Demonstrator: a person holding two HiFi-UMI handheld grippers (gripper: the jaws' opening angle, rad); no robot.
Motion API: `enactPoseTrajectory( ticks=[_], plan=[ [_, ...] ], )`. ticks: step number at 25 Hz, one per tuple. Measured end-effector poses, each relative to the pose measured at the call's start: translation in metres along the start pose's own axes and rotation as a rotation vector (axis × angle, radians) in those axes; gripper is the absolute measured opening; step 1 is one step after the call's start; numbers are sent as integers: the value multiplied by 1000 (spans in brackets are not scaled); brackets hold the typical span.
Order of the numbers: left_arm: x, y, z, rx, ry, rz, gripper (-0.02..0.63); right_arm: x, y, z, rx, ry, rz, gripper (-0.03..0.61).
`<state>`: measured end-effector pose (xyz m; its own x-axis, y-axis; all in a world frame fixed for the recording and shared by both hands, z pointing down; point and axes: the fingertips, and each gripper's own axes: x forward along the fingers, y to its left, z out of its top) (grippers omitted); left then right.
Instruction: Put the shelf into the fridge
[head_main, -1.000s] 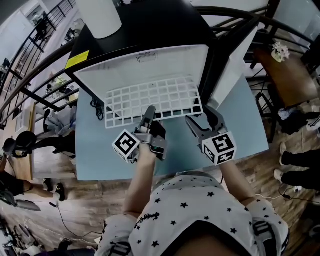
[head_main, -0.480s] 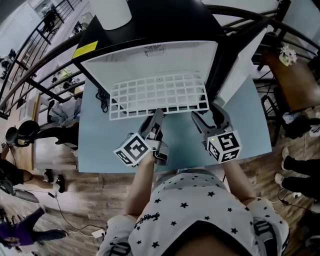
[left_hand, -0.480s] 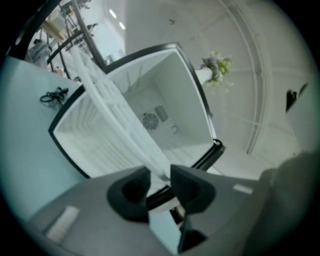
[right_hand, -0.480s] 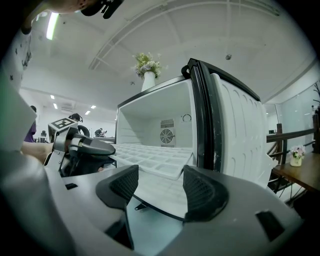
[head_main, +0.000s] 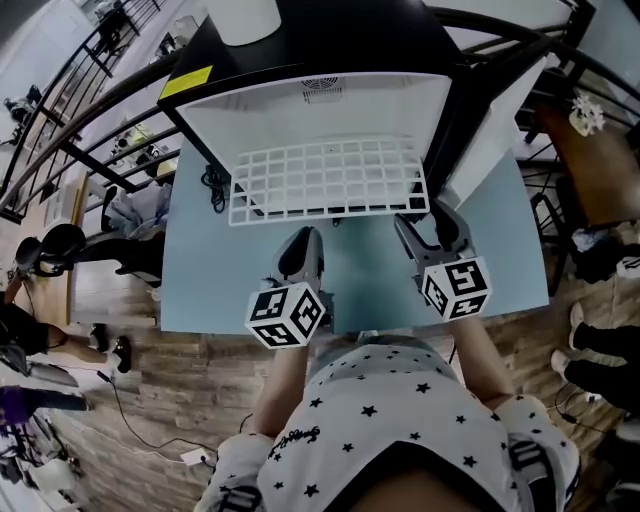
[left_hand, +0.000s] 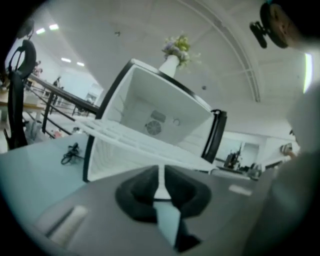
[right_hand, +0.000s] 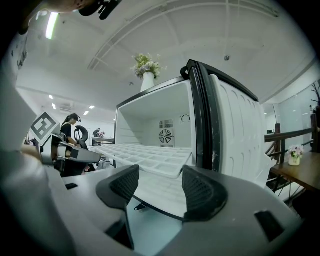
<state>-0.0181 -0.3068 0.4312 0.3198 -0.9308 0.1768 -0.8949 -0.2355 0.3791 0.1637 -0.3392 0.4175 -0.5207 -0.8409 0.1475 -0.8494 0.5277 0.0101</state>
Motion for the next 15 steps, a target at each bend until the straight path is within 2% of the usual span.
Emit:
enactPoseTrajectory(
  ticks=[3,5,15],
  plan=[
    [-2,2,3,102,-11,37,6,0,0,0,0,0,-3,258],
    [0,2,5,139,-17,48,6,0,0,0,0,0,-5,258],
    [10,1,8,214,-28,69,5,0,0,-2,-3,0,0,258]
  ],
)
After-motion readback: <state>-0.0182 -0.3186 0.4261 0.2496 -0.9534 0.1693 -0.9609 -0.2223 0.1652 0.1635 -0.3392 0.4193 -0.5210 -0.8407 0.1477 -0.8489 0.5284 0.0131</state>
